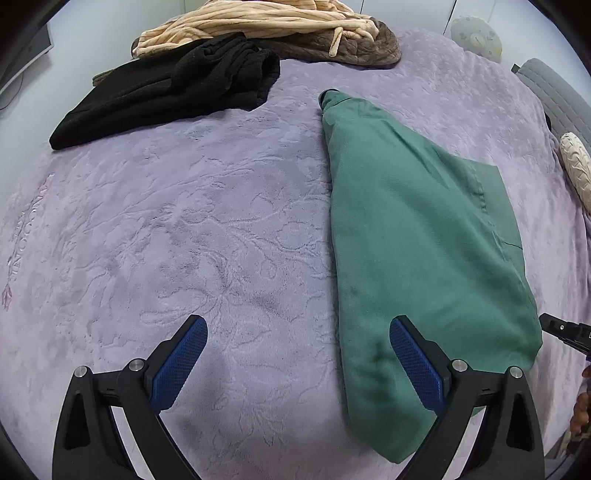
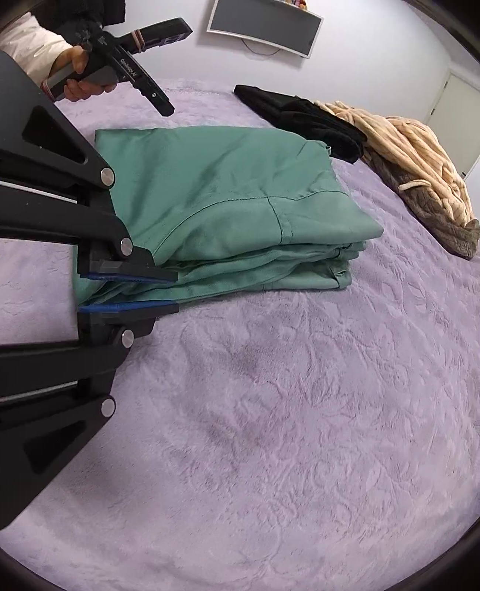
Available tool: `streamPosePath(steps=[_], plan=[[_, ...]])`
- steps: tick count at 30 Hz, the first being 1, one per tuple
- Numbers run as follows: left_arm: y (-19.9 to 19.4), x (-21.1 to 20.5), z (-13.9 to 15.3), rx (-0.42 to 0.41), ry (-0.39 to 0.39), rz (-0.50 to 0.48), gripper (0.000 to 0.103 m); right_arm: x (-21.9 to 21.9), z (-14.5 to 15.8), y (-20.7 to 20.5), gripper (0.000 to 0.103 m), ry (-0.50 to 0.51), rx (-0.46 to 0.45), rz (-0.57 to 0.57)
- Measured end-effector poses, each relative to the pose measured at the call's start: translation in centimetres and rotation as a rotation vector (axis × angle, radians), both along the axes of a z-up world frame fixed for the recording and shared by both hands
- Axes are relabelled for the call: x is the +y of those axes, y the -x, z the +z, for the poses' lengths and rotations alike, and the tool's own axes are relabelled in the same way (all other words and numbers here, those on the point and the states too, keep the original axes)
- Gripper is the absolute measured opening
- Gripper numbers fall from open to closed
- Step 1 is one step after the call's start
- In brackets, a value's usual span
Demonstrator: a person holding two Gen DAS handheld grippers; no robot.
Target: Fold small clothes
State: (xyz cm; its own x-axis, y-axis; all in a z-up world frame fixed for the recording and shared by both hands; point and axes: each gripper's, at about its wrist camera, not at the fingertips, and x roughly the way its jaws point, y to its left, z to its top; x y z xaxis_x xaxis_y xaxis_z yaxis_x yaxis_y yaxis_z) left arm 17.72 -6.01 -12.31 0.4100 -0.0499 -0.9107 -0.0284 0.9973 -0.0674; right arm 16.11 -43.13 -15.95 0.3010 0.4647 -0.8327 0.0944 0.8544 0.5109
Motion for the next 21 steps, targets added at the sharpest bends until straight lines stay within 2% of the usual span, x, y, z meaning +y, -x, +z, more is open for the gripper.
streamPosePath(steps=[1, 2, 9, 12, 13, 18, 21], plan=[[-0.2, -0.1, -0.1, 0.003, 0.002, -0.006, 0.100, 0.1, 0.0, -0.3, 0.056, 0.011, 0.002, -0.003], [-0.3, -0.3, -0.2, 0.007, 0.004, -0.011, 0.100, 0.0, 0.0, -0.4, 0.074, 0.014, -0.004, -0.009], [-0.5, -0.7, -1.2, 0.045, 0.020, -0.013, 0.100, 0.1, -0.3, -1.5, 0.074, -0.038, 0.001, 0.005], [-0.7, -0.6, -1.8, 0.086, 0.033, -0.001, 0.100, 0.4, -0.5, -1.9, 0.077, -0.052, -0.001, 0.022], [-0.7, -0.5, -1.9, 0.090, 0.041, 0.002, 0.100, 0.6, -0.5, -2.0, 0.080, -0.059, -0.001, 0.028], [-0.8, -0.3, -1.9, 0.073, 0.038, 0.005, 0.102, 1.0, -0.8, -2.7, 0.081, -0.093, -0.001, 0.048], [-1.3, -0.1, -1.6, 0.082, 0.102, -0.014, 0.102, 0.8, -1.2, -3.3, 0.083, -0.157, 0.003, 0.054]])
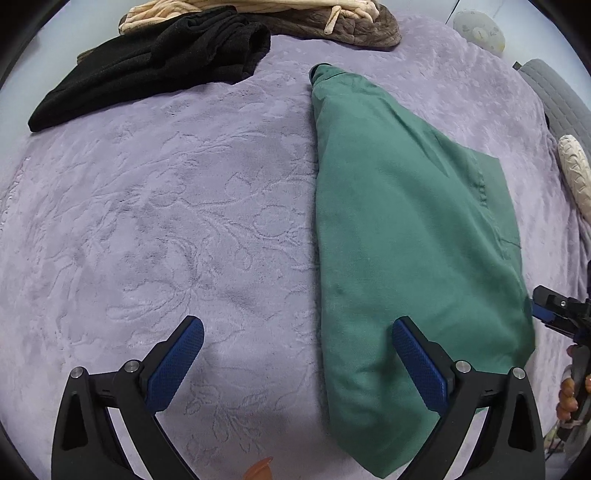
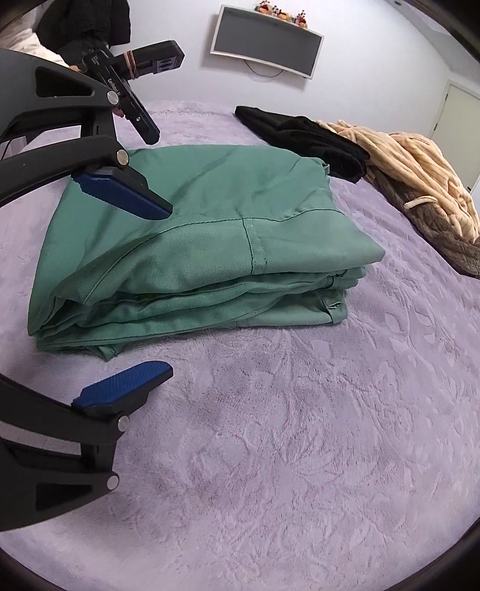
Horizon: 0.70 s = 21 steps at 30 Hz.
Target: Fold small clothes
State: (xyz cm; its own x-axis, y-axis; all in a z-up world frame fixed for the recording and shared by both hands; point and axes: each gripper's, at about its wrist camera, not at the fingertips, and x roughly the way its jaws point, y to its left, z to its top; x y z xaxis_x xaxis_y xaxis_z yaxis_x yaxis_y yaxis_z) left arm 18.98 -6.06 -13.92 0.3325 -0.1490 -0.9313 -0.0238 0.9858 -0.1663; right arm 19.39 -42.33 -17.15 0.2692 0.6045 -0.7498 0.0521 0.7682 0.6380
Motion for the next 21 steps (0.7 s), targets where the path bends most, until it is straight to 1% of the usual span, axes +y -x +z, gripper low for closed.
streamPosePath(steps=[3, 5, 7, 9, 10, 14, 16, 19, 21], plan=[[-0.5, 0.9, 0.6, -0.001, 0.095, -0.004, 0.102, -0.3, -0.8, -0.8, 0.084, -0.043, 0.018, 0.002], [-1.1, 1.3, 0.4, 0.020, 0.123, 0.000, 0.102, -0.5, -1.6, -1.4, 0.084, -0.073, 0.038, 0.001], [-1.7, 1.3, -0.5, 0.054, 0.158, -0.012, 0.102, -0.5, -2.3, -2.0, 0.084, -0.109, 0.053, 0.001], [-2.1, 1.1, -1.6, 0.090, 0.179, -0.028, 0.102, -0.3, -3.2, -2.7, 0.084, -0.156, 0.072, 0.018], [-2.3, 0.8, -2.1, 0.111, 0.203, -0.044, 0.102, 0.0, -3.7, -3.0, 0.084, -0.178, 0.085, 0.031], [-2.8, -0.6, -3.9, 0.156, 0.297, -0.082, 0.102, 1.4, -4.9, -4.5, 0.084, -0.202, 0.099, 0.076], [-3.1, -1.6, -4.4, 0.161, 0.317, -0.100, 0.102, 2.1, -5.3, -5.3, 0.084, -0.222, 0.095, 0.089], [-3.7, -3.1, -5.1, 0.170, 0.325, -0.127, 0.102, 2.8, -5.8, -6.4, 0.088, -0.250, 0.090, 0.088], [-4.1, -4.0, -5.6, 0.177, 0.312, -0.138, 0.102, 3.1, -6.0, -6.8, 0.088, -0.259, 0.098, 0.076]])
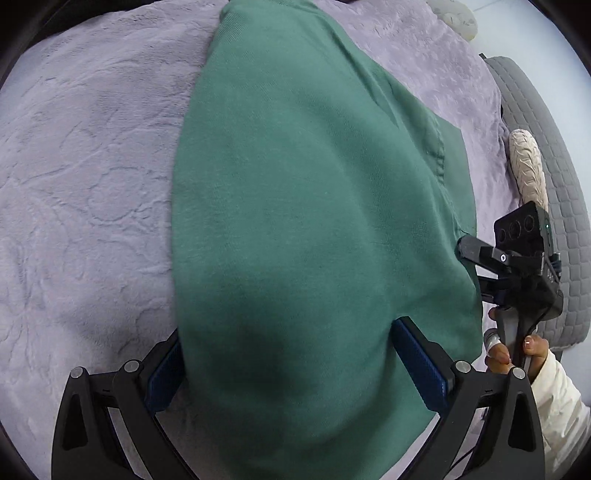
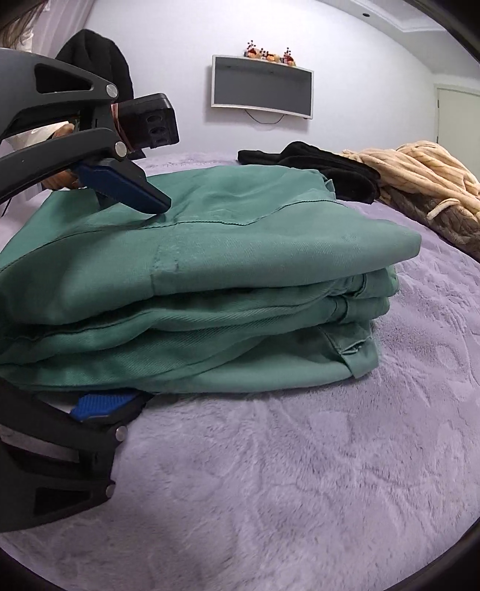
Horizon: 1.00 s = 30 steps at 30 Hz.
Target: Fold small clothes
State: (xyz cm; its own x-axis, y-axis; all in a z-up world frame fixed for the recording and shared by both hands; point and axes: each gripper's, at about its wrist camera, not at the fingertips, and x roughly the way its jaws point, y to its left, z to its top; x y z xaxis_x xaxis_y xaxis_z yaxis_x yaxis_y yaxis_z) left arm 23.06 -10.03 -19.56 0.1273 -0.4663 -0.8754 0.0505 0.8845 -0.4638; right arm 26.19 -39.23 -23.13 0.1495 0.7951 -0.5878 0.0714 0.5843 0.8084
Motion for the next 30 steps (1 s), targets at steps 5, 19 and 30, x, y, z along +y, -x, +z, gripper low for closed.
streamPosePath(steps=[5, 19, 30], plan=[[-0.2, -0.8, 0.3, -0.023, -0.012, 0.007, 0.094, -0.2, -0.1, 0.5, 0.036, -0.035, 0.033, -0.030], [2.8, 1.5, 7.0, -0.124, 0.063, 0.074, 0.052, 1.7, 7.1, 4.4, 0.023, -0.229, -0.062, 0.003], [12.6, 8.7, 11.2, -0.167, -0.019, 0.071, 0.052, 10.8, 8.4, 11.5, 0.023, -0.259, -0.078, 0.052]])
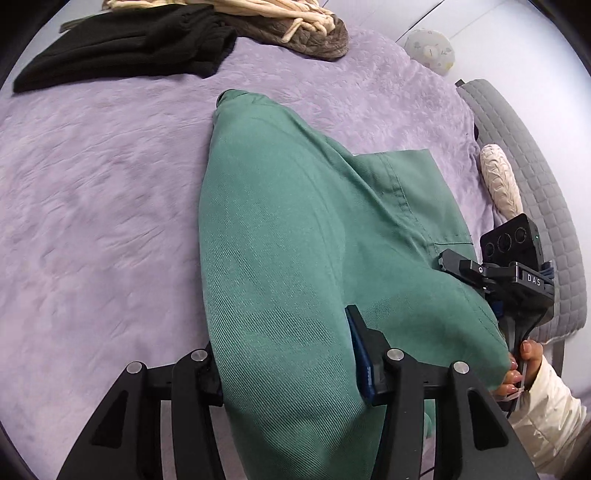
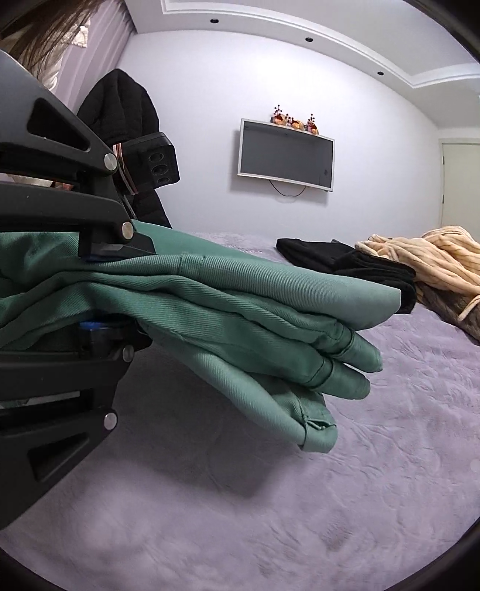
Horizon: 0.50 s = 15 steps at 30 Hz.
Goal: Fold small clothes
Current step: 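Grasp the jacket's loose sleeve end with the right tool and lift it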
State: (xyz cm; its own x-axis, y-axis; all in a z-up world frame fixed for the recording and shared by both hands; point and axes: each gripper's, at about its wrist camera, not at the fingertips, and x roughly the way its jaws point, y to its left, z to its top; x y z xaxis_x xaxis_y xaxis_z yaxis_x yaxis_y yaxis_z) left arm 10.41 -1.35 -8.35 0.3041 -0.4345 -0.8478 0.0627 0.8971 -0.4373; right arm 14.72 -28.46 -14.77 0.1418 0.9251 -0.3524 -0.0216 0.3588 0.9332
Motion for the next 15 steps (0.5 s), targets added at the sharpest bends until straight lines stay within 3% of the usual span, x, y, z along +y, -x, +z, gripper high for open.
streamPosePath(steps=[6, 10, 12, 15], plan=[[6.7, 5.1, -0.6, 0.030, -0.038, 0.013, 0.052, 4.3, -2.7, 5.1, 0.023, 0.024, 0.063, 0.027], [10.4, 7.2, -3.4, 0.082, -0.097, 0.030, 0.052, 5.1, -5.3, 6.4, 0.024, 0.221, 0.131, 0.040], [11.6, 8.0, -4.5, 0.108, -0.120, 0.038, 0.054, 4.4, -5.2, 6.6, 0.032, 0.279, 0.154, 0.004], [13.0, 8.9, -3.7, 0.081, -0.114, 0.036, 0.058, 3.1, -3.6, 6.8, 0.046, 0.421, 0.133, -0.052]])
